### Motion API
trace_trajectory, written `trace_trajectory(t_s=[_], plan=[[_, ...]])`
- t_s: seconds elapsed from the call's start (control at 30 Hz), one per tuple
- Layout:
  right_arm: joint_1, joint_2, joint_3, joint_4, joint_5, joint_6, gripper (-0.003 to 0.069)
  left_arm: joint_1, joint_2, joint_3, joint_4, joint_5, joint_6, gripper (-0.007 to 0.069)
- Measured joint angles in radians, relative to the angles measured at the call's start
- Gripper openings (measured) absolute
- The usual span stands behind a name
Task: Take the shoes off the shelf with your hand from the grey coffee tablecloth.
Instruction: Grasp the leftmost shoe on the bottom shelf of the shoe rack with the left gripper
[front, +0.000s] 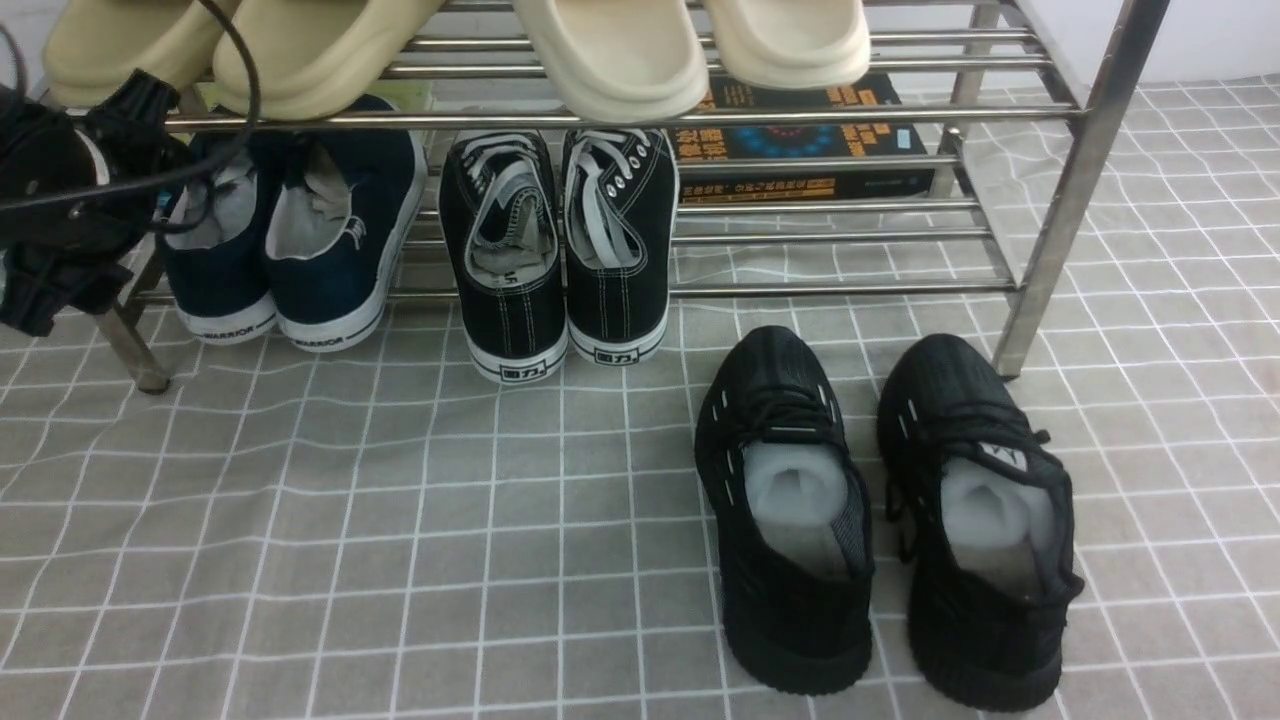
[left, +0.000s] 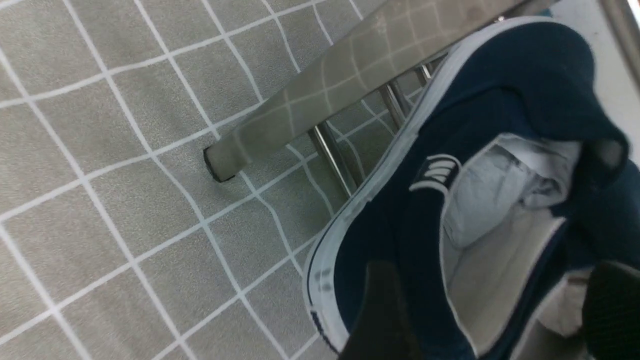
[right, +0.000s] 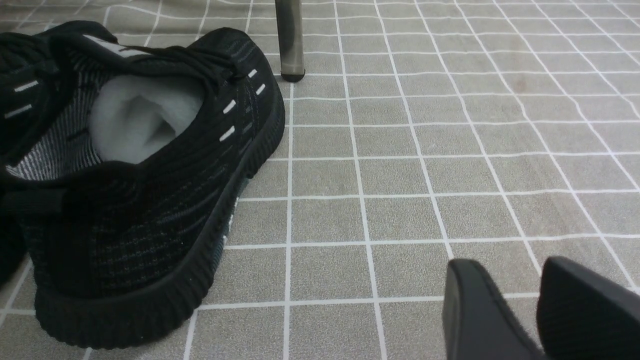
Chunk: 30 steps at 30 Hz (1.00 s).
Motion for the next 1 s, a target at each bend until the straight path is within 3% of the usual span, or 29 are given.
trace_trajectory(t_s=[0.73, 1.0], plan=[[0.000, 0.000, 0.000, 0.000, 0.000, -0.001, 0.0228, 0.019, 0.216, -0.065, 0.005, -0.037, -0.112, 0.0518], [0.000, 0.000, 0.000, 0.000, 0.000, -0.001, 0.0231, 0.022, 0.223, -0.065, 0.003, 0.008, -0.111, 0.0326]])
